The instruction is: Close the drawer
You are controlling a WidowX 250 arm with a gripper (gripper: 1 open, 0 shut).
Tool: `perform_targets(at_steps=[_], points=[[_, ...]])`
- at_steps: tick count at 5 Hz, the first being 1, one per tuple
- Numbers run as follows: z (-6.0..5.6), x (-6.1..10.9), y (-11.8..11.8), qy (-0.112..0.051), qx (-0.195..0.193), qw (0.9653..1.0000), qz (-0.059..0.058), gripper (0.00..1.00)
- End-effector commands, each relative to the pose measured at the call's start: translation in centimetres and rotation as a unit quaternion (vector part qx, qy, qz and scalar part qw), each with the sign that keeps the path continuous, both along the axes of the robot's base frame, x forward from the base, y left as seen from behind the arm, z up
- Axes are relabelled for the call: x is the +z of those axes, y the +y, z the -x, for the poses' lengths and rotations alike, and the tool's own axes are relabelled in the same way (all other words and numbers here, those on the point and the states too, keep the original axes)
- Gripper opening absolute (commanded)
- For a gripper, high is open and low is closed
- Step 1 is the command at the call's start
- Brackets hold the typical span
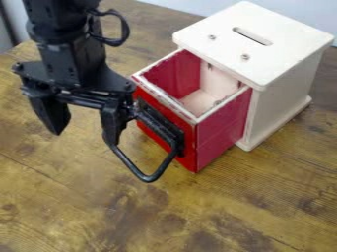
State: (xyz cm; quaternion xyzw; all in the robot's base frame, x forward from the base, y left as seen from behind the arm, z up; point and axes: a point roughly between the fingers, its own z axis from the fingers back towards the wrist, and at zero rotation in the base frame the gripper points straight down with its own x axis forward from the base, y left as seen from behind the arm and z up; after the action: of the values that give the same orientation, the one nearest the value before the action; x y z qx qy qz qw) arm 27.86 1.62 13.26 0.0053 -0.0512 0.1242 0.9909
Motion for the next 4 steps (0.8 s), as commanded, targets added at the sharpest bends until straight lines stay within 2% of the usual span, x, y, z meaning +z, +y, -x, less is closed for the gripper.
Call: perform_targets(at_steps=[1,2,3,4], points=[[-0.2,1.2,-0.1,-0.027,0.006,0.9996,-0.004,1.00],[-0.5,-0.3,0.4,-0.022,-0.032,0.9992,-0.003,1.00],[-1.0,-2.3,-0.2,-0.017,-0.040,0.9990,-0.003,1.00],[-2.1,-4.5,-0.9,-0.018,-0.046,0.9988,-0.002,1.00]])
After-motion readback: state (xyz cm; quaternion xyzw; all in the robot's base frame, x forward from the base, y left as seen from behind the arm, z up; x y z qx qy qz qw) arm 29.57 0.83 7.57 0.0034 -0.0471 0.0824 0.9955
